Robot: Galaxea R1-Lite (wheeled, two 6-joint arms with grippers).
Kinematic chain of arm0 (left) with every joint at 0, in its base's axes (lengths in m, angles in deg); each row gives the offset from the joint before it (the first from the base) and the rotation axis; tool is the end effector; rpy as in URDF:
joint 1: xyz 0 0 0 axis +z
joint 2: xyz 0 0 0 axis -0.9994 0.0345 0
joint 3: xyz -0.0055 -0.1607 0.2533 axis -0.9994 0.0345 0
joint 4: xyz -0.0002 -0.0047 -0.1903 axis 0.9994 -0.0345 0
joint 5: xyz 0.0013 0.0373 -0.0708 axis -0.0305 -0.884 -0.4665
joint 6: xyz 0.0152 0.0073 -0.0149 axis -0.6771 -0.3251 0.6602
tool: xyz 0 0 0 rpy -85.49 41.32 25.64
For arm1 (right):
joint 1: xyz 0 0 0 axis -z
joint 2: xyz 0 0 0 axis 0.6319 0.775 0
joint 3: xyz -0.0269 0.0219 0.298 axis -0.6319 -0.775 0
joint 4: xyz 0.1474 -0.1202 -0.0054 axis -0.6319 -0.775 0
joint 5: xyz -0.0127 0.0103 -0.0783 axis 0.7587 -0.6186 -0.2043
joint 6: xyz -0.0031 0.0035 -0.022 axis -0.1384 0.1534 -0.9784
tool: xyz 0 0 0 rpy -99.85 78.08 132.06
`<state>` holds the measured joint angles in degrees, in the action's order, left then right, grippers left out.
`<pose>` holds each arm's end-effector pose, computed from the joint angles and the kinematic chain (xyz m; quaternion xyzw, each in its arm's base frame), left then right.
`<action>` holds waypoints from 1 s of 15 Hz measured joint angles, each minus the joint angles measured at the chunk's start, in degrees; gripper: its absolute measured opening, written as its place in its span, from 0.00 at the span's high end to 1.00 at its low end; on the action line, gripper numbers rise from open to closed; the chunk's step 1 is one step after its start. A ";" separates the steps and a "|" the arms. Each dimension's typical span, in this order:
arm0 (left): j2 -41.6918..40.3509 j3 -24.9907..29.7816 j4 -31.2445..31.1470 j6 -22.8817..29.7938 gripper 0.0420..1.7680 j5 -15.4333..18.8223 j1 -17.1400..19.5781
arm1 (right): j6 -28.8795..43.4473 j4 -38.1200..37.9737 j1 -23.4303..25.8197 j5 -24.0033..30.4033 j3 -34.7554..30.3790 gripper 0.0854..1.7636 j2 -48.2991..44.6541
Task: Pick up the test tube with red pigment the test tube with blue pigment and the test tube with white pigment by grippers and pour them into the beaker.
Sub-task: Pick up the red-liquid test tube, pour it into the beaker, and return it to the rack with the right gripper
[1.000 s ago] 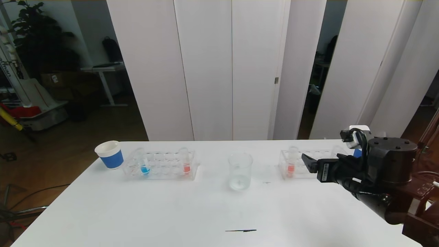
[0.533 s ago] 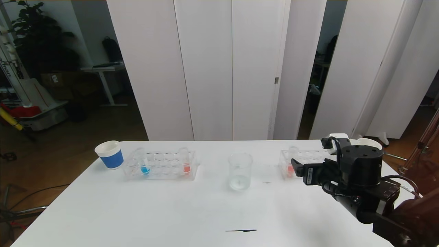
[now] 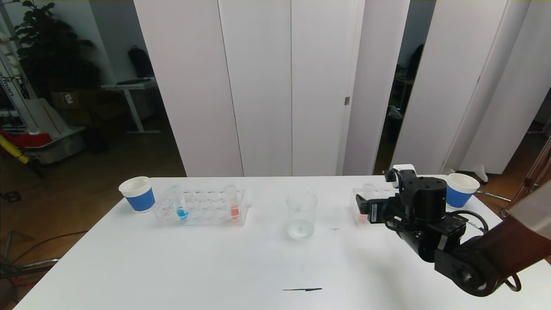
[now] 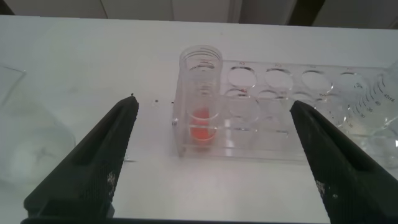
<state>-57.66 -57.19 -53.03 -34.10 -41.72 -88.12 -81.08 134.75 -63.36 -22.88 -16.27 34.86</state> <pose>-0.0228 0.0001 0.0746 0.0019 0.0033 -0.0008 1.0000 0.3254 0.1371 0.0814 0.0051 0.1472 0.0169 0.9890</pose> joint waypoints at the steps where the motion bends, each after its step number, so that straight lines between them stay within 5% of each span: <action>1: 0.00 0.00 0.00 0.00 0.01 0.00 0.00 | -0.83 0.02 0.13 0.02 1.35 0.01 1.27; 15: 0.00 0.00 0.00 -0.04 0.01 0.00 0.00 | -7.12 0.10 0.62 0.29 9.63 0.01 9.06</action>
<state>-57.66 -57.19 -53.03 -34.13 -41.72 -88.12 -88.20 134.84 -62.73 -22.59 -6.64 43.92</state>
